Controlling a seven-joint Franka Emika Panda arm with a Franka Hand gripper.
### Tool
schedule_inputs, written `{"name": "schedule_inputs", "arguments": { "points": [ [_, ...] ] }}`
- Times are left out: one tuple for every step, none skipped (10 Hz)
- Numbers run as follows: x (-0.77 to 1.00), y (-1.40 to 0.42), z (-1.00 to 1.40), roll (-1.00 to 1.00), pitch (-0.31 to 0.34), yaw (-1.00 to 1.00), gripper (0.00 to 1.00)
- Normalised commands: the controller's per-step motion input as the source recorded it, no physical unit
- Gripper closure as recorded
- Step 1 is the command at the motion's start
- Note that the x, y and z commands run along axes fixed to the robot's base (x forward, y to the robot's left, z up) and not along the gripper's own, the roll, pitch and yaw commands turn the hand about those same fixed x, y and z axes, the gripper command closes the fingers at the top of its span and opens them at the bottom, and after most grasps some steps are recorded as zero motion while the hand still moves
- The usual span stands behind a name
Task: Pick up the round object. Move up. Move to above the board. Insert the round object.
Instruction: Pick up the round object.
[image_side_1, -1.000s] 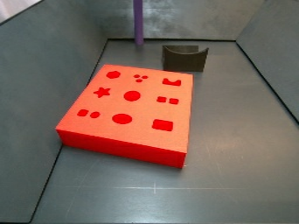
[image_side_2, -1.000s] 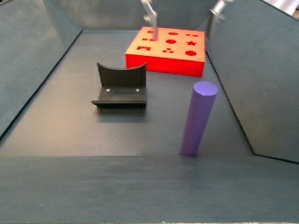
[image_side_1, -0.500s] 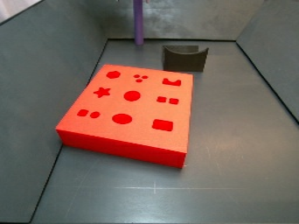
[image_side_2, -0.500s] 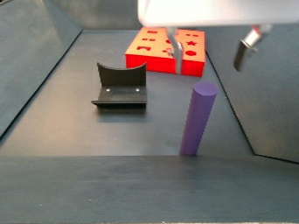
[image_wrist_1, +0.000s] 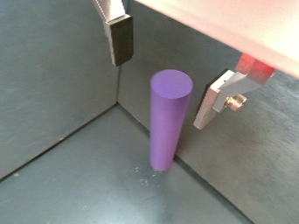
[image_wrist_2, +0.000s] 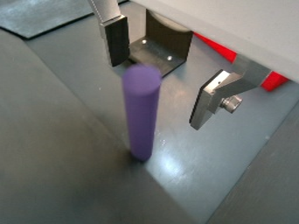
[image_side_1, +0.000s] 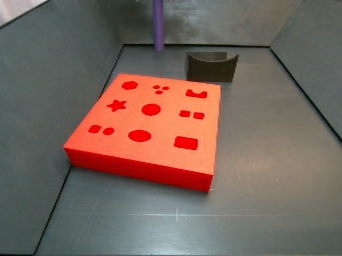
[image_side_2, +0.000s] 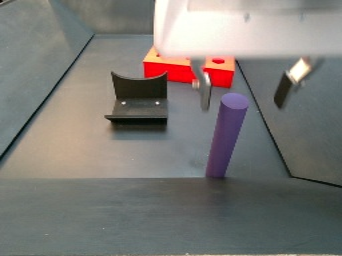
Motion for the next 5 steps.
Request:
{"name": "schedule_inputs", "arguments": {
  "points": [
    [0.0, 0.1, -0.49, -0.11, -0.103, -0.1, 0.0],
    [0.09, 0.0, -0.4, -0.05, -0.044, -0.04, 0.0],
    [0.11, 0.0, -0.35, -0.01, -0.004, -0.02, 0.0],
    [0.07, 0.0, -0.25, -0.01, 0.0, -0.01, 0.0],
    [0.01, 0.01, -0.09, -0.04, 0.0, -0.01, 0.0]
  ]
}}
